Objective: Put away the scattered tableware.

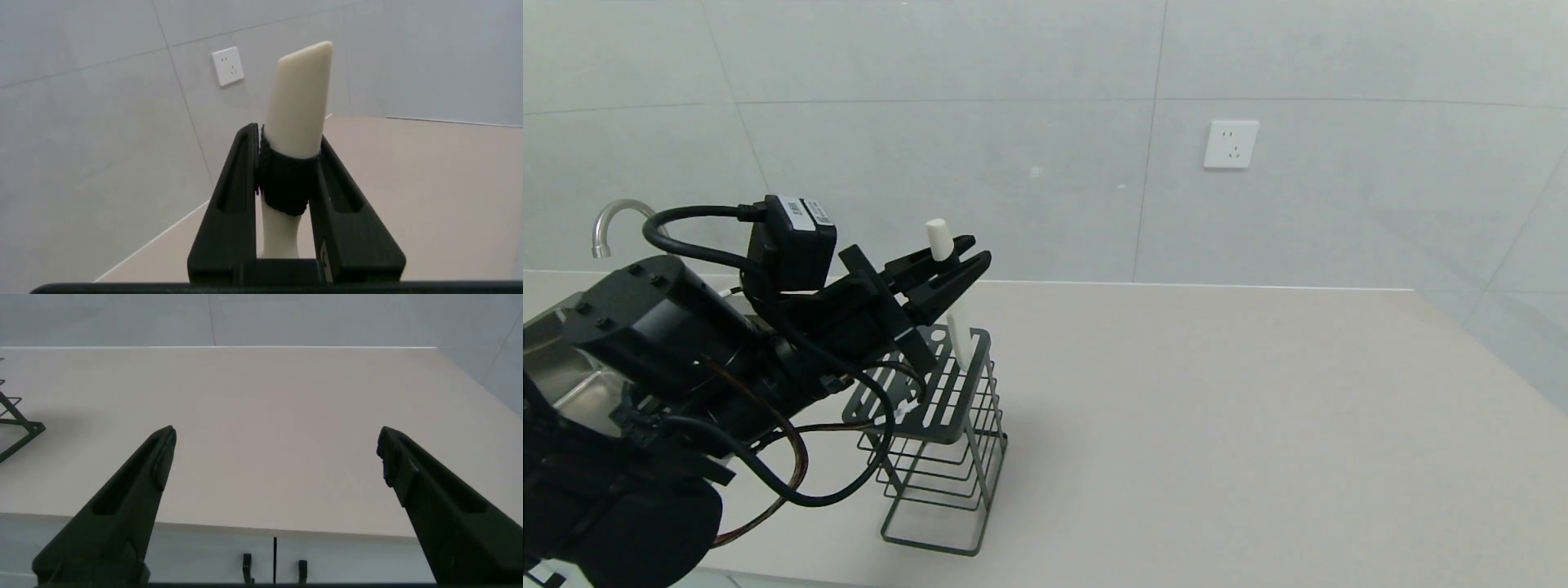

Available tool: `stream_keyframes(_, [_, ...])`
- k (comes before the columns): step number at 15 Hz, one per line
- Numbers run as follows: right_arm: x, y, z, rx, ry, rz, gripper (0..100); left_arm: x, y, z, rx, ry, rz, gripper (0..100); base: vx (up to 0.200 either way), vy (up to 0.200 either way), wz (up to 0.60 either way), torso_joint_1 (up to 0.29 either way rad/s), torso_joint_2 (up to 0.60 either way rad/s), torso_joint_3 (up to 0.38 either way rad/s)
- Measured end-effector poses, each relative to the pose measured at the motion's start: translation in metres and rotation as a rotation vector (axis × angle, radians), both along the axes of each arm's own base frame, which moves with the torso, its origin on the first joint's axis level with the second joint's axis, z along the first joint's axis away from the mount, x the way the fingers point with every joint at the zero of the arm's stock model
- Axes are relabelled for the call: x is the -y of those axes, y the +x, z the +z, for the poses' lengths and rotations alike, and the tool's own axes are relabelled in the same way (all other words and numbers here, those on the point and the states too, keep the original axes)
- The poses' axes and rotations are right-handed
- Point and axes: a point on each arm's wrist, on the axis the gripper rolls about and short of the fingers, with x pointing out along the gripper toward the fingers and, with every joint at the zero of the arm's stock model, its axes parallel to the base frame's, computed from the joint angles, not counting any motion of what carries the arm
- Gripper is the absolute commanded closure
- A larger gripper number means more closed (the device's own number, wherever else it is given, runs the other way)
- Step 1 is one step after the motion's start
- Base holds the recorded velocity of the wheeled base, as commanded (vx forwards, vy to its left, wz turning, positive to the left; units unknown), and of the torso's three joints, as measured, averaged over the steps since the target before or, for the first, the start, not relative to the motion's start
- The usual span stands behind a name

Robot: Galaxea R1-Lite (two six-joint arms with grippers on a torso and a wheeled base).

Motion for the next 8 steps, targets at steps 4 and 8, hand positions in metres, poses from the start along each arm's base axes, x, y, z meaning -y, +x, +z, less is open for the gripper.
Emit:
stream_keyframes(4, [0.0, 0.0, 0.0, 0.0, 0.0, 0.0, 0, 0.001, 0.0019, -0.0041, -0.014, 0.008, 0.0, 100, 0.0, 0.0, 0.0, 0.0, 0.0, 0.0])
stream_keyframes(8, [0.0, 0.0, 0.0, 0.0, 0.0, 0.0, 0, 0.0023, 0.0045, -0.0092, -0.032, 0.017, 0.001, 100, 0.0, 0.0, 0.0, 0.0, 0.0, 0.0])
